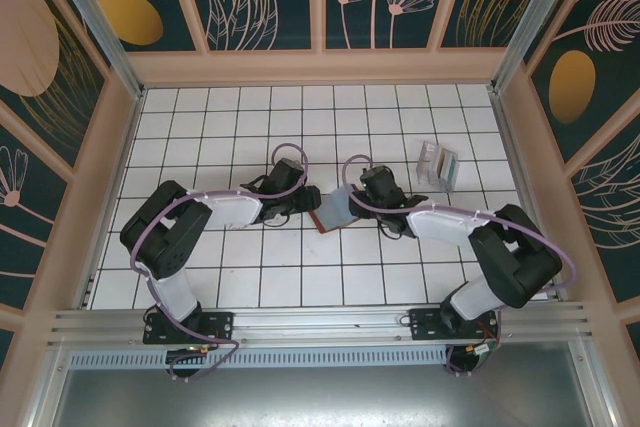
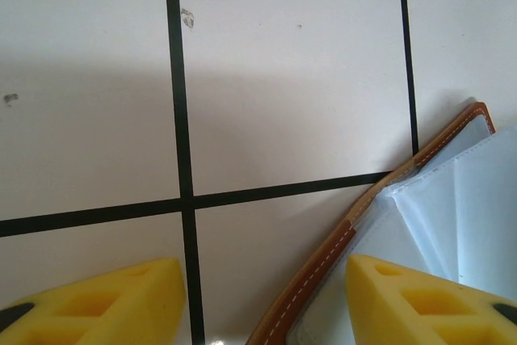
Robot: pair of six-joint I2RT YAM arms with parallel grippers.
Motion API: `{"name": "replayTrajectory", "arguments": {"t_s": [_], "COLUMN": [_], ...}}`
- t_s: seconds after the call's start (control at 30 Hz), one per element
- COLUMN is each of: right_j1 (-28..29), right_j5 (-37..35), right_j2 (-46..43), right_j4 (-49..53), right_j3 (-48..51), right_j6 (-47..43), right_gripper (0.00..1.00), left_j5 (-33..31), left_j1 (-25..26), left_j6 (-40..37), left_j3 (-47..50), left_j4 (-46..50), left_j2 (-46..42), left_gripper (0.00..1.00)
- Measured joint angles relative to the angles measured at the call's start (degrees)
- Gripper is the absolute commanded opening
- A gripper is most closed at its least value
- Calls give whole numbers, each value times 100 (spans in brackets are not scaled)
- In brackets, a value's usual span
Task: Put the credit cards into the card holder
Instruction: Flip over the card slot in the card holder, then pick up the credit card from the storage box.
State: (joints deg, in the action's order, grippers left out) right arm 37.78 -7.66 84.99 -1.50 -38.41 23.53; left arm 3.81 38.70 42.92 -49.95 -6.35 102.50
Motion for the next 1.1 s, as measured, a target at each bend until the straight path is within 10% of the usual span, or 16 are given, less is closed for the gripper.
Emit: {"name": "replayTrajectory", "arguments": {"t_s": [0.3, 0.47, 0.77, 1.1], "right_j1": [-459, -1167, -2835, -2964], "right_j5": [-599, -1272, -1327, -1493], "right_j2": [-791, -791, 452, 1377], "right_j4": [671, 1121, 2081, 2592], "right_j3": [-1036, -1635, -2538, -2905], "right_j6": [70, 129, 79, -192], "right_gripper": [99, 99, 96, 88], "left_j5": [-146, -514, -1182, -815], "left_j1": [11, 11, 11, 11], "left_j6": [-291, -518, -848, -979], "left_j3": [804, 1189, 1451, 1985], "left_j4": [-142, -238, -291, -468], "left_j2": [-1117, -2594, -3495, -3001], "left_gripper": [64, 98, 99, 99]}}
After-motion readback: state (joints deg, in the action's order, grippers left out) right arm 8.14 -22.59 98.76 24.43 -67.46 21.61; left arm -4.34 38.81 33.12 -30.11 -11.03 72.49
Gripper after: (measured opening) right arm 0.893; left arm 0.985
